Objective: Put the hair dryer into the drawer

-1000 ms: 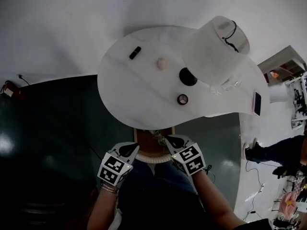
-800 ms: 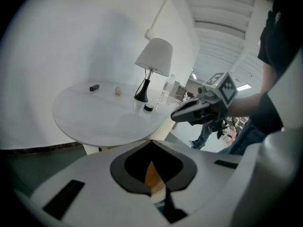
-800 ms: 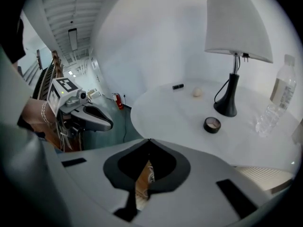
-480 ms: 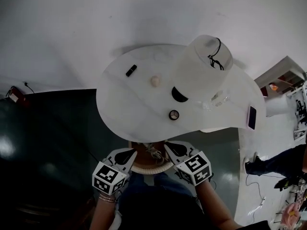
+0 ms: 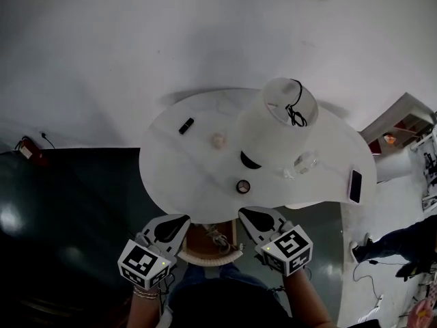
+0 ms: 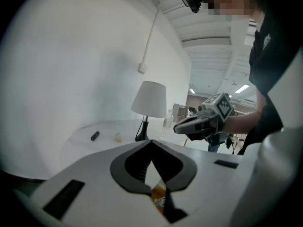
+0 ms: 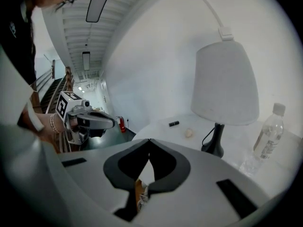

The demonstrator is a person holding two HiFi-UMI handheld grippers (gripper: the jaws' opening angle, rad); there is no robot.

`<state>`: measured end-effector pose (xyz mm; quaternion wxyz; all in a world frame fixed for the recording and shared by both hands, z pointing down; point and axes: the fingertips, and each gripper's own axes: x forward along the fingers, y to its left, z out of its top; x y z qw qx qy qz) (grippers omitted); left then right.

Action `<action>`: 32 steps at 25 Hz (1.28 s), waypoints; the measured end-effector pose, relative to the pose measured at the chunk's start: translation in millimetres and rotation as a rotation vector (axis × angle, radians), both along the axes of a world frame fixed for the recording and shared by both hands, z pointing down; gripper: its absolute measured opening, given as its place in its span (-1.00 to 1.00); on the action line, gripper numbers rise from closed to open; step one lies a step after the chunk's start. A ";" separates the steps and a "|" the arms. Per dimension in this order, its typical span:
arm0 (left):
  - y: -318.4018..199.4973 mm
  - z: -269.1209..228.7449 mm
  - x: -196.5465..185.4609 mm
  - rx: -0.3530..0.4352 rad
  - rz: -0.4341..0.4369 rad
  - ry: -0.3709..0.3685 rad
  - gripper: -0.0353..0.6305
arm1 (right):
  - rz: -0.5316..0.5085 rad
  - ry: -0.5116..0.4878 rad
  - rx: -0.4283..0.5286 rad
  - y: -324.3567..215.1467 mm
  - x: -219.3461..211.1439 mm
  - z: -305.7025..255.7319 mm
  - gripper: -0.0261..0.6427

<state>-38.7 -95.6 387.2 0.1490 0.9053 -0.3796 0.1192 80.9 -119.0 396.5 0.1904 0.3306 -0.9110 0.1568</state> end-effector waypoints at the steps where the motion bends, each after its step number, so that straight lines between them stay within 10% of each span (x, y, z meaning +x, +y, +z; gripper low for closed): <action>1: -3.2 -5.7 -0.4 0.013 -0.004 -0.002 -0.86 | 0.001 -0.004 0.011 -3.8 1.7 -5.4 -0.87; 32: -42.0 -109.2 -50.4 0.248 -0.181 0.032 -0.86 | 0.067 -0.109 0.340 -45.1 28.3 -146.0 -0.87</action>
